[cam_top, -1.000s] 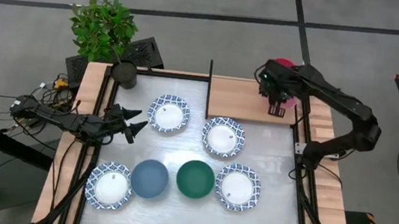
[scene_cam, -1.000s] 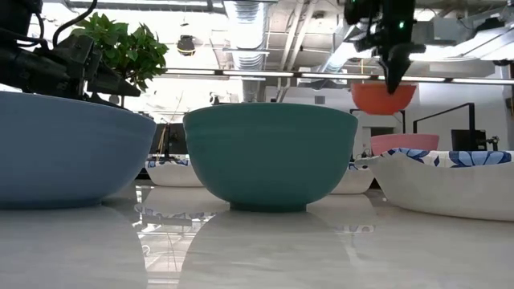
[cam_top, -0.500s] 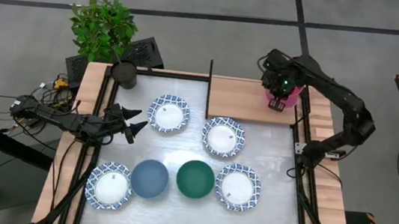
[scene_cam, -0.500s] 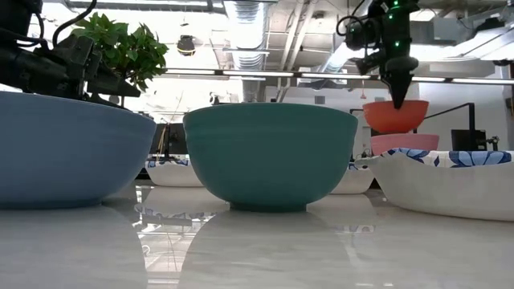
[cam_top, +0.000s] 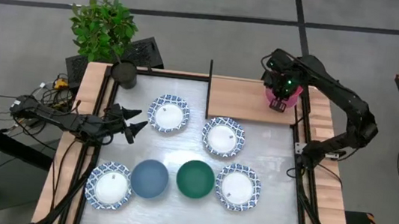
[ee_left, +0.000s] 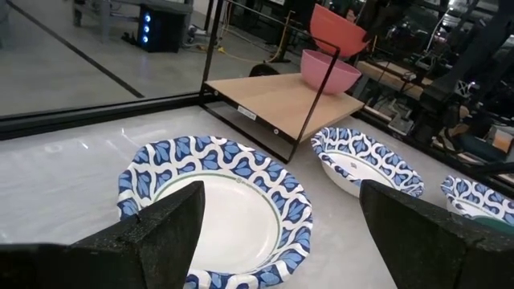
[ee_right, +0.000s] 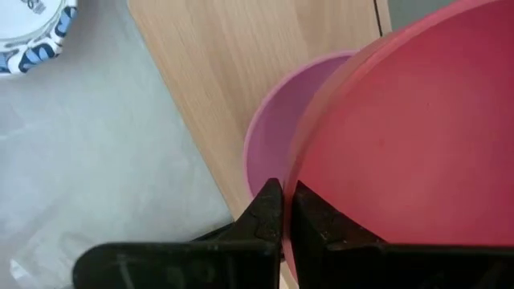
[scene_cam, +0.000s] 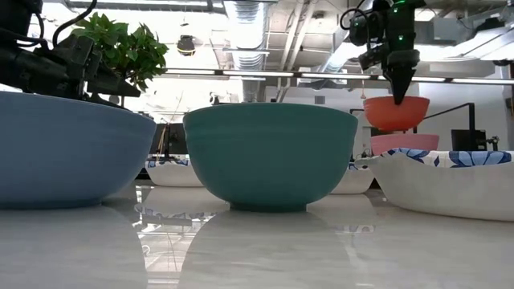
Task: Place and stack bowls onto a shelf
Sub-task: Stack the orange bowl on top of the pink bowl on the shelf
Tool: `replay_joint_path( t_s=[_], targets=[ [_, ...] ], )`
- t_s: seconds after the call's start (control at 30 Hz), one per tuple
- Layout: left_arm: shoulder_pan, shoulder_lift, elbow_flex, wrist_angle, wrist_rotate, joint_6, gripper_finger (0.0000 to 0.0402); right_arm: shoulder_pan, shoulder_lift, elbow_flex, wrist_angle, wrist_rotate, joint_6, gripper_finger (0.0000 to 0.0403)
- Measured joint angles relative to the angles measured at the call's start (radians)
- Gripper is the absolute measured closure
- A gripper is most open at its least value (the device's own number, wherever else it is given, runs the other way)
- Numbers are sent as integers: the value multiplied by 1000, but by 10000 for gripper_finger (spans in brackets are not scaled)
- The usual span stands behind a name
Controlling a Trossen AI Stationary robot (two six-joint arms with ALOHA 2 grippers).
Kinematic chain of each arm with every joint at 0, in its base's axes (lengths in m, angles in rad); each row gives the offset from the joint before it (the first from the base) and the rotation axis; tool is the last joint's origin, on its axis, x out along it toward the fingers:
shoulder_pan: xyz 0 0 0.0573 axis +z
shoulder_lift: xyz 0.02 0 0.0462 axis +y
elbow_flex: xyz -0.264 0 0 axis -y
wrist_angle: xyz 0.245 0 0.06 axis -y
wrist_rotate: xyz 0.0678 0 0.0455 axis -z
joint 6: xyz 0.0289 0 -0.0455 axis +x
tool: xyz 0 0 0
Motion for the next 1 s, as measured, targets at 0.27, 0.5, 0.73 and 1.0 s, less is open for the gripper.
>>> replay_joint_path(
  t_s=[0.27,0.5,0.73,1.0],
  targets=[
    [0,0,0,0,0,-3,84,-11,-2,-15,11,-43,0,373],
    [0,0,0,0,-5,-3,84,-19,-92,-188,81,9,-46,373],
    [0,0,0,0,-20,-26,84,-19,-130,-206,129,9,-71,373],
    [0,0,0,0,-21,-30,84,-20,-83,-219,170,-33,-97,373]
  ],
)
